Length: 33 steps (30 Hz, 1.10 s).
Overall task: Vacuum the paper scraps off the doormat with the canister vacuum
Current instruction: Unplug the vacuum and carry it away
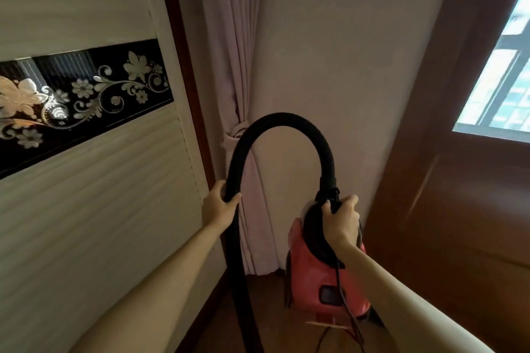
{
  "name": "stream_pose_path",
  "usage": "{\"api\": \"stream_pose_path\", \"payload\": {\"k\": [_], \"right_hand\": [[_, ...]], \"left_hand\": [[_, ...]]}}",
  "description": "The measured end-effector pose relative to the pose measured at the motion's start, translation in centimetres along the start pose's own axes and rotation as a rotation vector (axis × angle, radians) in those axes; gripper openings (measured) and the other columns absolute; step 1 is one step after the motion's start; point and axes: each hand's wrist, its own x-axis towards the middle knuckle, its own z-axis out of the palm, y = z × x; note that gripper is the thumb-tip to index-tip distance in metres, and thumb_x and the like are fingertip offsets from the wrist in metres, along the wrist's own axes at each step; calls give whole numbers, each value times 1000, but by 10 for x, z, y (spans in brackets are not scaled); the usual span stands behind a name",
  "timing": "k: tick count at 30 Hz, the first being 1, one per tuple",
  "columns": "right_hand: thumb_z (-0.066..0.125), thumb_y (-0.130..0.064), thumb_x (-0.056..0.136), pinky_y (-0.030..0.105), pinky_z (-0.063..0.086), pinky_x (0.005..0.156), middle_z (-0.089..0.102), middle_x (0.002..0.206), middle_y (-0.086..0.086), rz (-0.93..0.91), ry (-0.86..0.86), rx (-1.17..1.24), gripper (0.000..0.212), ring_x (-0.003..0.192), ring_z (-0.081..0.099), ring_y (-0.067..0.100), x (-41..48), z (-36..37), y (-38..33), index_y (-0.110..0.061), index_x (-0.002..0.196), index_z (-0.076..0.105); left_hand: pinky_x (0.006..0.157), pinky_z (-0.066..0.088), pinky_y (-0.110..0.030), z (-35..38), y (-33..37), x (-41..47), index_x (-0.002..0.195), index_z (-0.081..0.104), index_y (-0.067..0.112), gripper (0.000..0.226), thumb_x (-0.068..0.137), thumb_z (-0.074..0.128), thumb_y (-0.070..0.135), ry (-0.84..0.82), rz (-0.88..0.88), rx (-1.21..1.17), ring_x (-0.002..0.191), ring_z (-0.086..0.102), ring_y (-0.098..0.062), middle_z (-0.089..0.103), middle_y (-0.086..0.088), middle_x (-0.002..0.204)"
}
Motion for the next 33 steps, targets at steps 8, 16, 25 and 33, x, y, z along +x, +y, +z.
{"api": "stream_pose_path", "payload": {"k": [8,16,25,33], "right_hand": [[55,-27,98,39,51,55,59,90,13,68,3,-60,27,67,59,30,13,28,28,-10,102,33],[55,-28,98,35,51,50,63,93,15,179,43,-116,27,69,64,30,12,77,54,-12,102,34],[53,-28,99,33,51,47,64,86,14,308,139,-152,26,62,63,26,-9,148,73,-12,105,34],[53,-27,99,24,39,42,61,85,9,414,124,-151,24,60,61,18,-24,195,111,-12,107,36]], "left_hand": [[68,52,-26,29,-47,25,129,56,17,40,93,67,30,-100,-21,21,89,62,-18,65,-3,120],[74,51,-25,60,-107,65,133,54,17,41,95,66,25,-257,-60,-44,92,60,-16,61,3,112],[69,52,-27,82,-181,111,127,57,19,37,92,70,22,-439,-43,-59,89,63,-21,64,-2,103],[62,48,-25,102,-249,100,122,59,18,34,91,71,24,-554,-84,10,86,62,-20,63,0,97]]}}
